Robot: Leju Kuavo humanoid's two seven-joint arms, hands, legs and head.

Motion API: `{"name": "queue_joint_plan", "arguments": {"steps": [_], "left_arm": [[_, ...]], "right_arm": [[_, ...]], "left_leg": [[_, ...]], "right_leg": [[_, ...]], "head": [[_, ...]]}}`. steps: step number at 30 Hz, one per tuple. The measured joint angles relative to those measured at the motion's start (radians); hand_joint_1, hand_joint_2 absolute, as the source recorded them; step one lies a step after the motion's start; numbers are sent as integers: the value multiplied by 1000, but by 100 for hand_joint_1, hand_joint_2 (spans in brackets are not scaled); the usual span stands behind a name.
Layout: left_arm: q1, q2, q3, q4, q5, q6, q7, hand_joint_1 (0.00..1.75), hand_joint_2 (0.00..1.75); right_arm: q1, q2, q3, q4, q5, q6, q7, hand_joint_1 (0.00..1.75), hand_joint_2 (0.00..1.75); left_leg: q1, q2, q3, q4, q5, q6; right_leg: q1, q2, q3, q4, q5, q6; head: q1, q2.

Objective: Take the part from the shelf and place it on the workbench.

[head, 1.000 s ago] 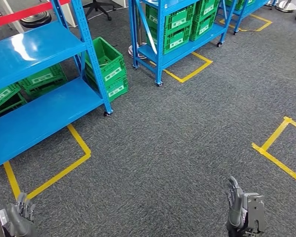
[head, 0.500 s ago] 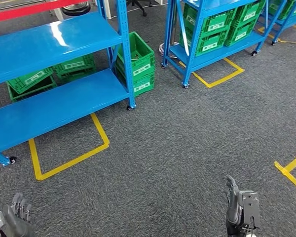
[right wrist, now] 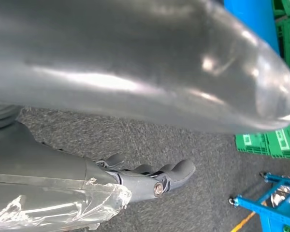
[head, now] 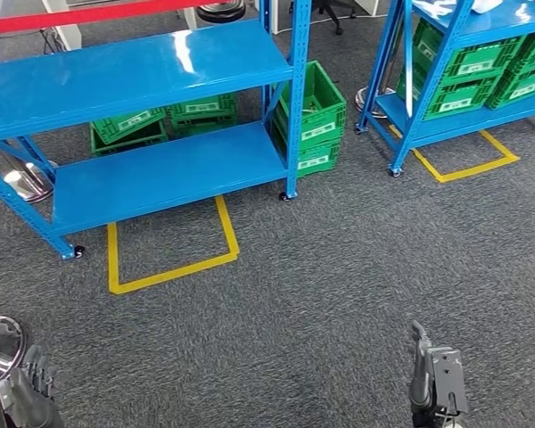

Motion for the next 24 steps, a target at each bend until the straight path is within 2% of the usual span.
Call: {"name": "queue_joint_plan", "arguments": {"steps": [1,2,4,5,6,7,8,9,10,11,12,13,14,15,16,17,18,19,20,21,22,23,24], "left_arm": [[1,0,0,0,-4,2,-2,0,0],[2,0,0,-1,-7,4,-4,0,0],[0,1,-2,-2,-11,6,-5,0,0],[-2,1,-3,-2,-12,7,-5,0,0],[-3,1,-4,-2,-14,7,-6,0,0],[-2,1,-5,-2,-16,7,-7,0,0],[-2,1,-6,-2,-18,8,-7,0,0],[-1,2,-7,-2,-21,8,-8,0,0],[-1,2,-7,-2,-22,8,-9,0,0],[-2,2,-8,-3,-24,8,-10,0,0],[-3,1,-9,-4,-25,9,-10,0,0],[-4,1,-10,-5,-26,9,-11,0,0],[-4,1,-11,-6,-26,9,-12,0,0],[-3,1,-12,-6,-27,9,-12,0,0],[-1,1,-12,-6,-27,10,-13,0,0],[0,1,-12,-7,-27,10,-13,0,0],[0,1,-12,-8,-27,11,-14,0,0],[-1,1,-13,-9,-28,11,-15,0,0],[-2,0,-14,-9,-29,11,-16,0,0],[-3,0,-15,-10,-30,12,-17,0,0],[-2,0,-16,-10,-31,12,-17,0,0],[-2,0,-16,-10,-31,12,-18,0,0],[-2,0,-17,-10,-32,13,-19,0,0]], "right_arm": [[-1,4,-4,4,6,4,-2,0,0],[-3,7,-9,8,10,7,-4,0,0],[-3,13,-17,18,16,11,-7,0,0],[-2,15,-20,24,19,12,-8,0,0],[-1,17,-24,32,23,14,-11,0,0],[0,19,-27,39,27,16,-13,0,0],[-1,20,-31,46,31,18,-16,0,0],[-2,23,-34,52,33,20,-18,0,0],[-4,26,-37,56,36,21,-20,0,0],[-6,28,-39,60,37,22,-21,0,0],[-7,30,-41,63,38,22,-22,0,0],[-8,31,-42,66,38,22,-22,0,0],[-9,33,-43,69,39,22,-22,0,0],[-11,34,-43,71,39,22,-22,0,0],[-14,35,-43,73,39,22,-22,0,0],[-16,36,-44,74,41,23,-23,0,0],[-18,37,-46,76,43,23,-24,0,0],[-19,37,-48,78,45,23,-26,0,0],[-18,38,-50,82,47,24,-28,0,0],[-17,38,-53,88,49,26,-30,0,0],[-16,39,-55,93,50,27,-32,0,0],[-16,40,-57,99,52,29,-35,0,0],[-16,41,-60,104,54,32,-38,0,0]], "left_leg": [[0,10,-4,2,-2,-6],[-1,34,-12,16,-12,-12],[-5,104,-52,104,-69,-20],[-5,125,-84,172,-105,-22],[-5,135,-113,236,-133,-24],[-5,139,-130,278,-145,-25],[-4,141,-130,285,-138,-26],[-5,146,-107,249,-113,-25],[-5,159,-70,186,-80,-24],[-8,186,-28,112,-54,-23],[-11,206,5,50,-34,-17],[-13,220,23,14,-27,-11],[-16,222,28,-2,-26,-4],[-16,207,25,-3,-24,4],[-14,195,24,-4,-21,10],[-11,183,23,-6,-19,15],[-7,171,22,-7,-16,21],[-4,160,21,-7,-13,25],[-3,148,19,-7,-11,28],[-3,134,17,-7,-10,31],[-3,120,15,-7,-9,31],[-3,106,14,-7,-7,31],[-3,95,15,-7,-6,31]], "right_leg": [[0,-12,1,-2,4,-7],[0,-25,1,-5,7,-13],[1,-53,0,-10,12,-24],[2,-67,-1,-11,12,-27],[3,-83,-3,-11,12,-28],[3,-99,-4,-11,12,-28],[3,-114,-4,-11,11,-28],[3,-128,-3,-10,11,-27],[3,-141,-1,-10,10,-26],[5,-154,1,-10,8,-23],[9,-167,2,-8,5,-19],[12,-178,4,-8,3,-14],[15,-190,6,-8,2,-10],[15,-201,9,-10,1,-6],[14,-203,10,-10,-1,-1],[11,-186,8,-2,-10,5],[9,-156,-4,26,-29,11],[6,-120,-24,72,-57,16],[5,-89,-56,141,-92,19],[5,-73,-91,215,-123,20],[5,-69,-119,268,-138,21],[4,-67,-132,290,-135,21],[4,-66,-123,266,-111,20]], "head": [[0,0],[-2,0],[-7,0],[-9,0],[-9,0],[-9,0],[-9,0],[-9,0],[-9,0],[-9,0],[-9,0],[-9,0],[-8,0],[-7,0],[-7,0],[-6,0],[-3,0],[-1,0],[2,0],[4,0],[5,0],[5,0],[5,0]]}}
